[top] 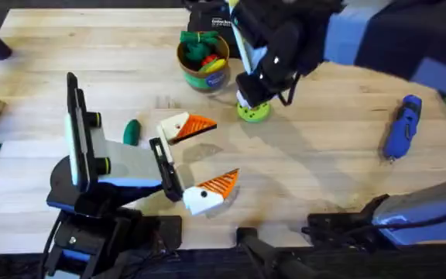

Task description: Pick up the gripper from the table and insert it into the empty holder that is missing its gripper. Then pick up a screw, insert it into the mounting hole, and use the screwdriver to tighten it. Finally, clean up the table by picking up the vegetable and placing it into the bucket.

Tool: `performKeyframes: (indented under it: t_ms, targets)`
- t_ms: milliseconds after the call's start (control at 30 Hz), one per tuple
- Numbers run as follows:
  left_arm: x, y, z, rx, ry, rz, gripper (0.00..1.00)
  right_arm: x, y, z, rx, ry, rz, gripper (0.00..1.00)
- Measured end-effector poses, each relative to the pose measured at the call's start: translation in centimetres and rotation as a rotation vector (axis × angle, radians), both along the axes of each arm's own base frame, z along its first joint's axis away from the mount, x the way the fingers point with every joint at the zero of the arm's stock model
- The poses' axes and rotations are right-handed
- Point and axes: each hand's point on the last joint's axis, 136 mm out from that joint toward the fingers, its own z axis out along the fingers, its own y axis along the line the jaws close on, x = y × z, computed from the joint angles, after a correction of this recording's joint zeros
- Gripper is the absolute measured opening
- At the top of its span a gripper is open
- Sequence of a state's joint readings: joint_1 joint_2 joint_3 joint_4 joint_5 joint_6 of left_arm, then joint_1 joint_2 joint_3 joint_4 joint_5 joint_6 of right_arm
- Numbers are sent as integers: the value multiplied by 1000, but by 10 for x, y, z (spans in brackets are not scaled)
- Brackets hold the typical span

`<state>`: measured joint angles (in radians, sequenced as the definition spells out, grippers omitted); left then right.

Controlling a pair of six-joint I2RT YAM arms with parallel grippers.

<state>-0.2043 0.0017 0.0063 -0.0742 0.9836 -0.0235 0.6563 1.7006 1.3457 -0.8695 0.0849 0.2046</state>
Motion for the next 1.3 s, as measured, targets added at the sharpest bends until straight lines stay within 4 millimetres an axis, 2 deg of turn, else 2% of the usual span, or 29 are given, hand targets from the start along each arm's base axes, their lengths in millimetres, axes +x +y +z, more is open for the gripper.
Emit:
performKeyframes:
  t_ms: [167, 300, 367, 400, 500, 633, 867, 1067, 1300]
  targets:
    - [0, 0, 0, 0, 0, 0, 985, 5, 5, 57, 30, -46, 19, 8]
    - [0, 0, 0, 0, 0, 0, 985, 4, 20, 97, 67, -97, 59, 8]
    - [0, 0, 0, 0, 0, 0, 985, -2, 31, 117, 86, -119, 95, 8]
    - [0, 0, 0, 0, 0, 0, 985, -18, 45, 140, 109, -128, 148, 7]
    - [0, 0, 0, 0, 0, 0, 985, -33, 70, 156, 180, -137, 213, 7]
    - [0, 0, 0, 0, 0, 0, 984, -60, 97, 157, 232, -98, 306, 7]
    - [0, 0, 0, 0, 0, 0, 985, -94, 125, 145, 238, -39, 412, 7]
    - [0, 0, 0, 0, 0, 0, 985, -108, 133, 142, 235, -25, 451, 7]
    - [0, 0, 0, 0, 0, 0, 985, -107, 135, 137, 225, -14, 448, 7]
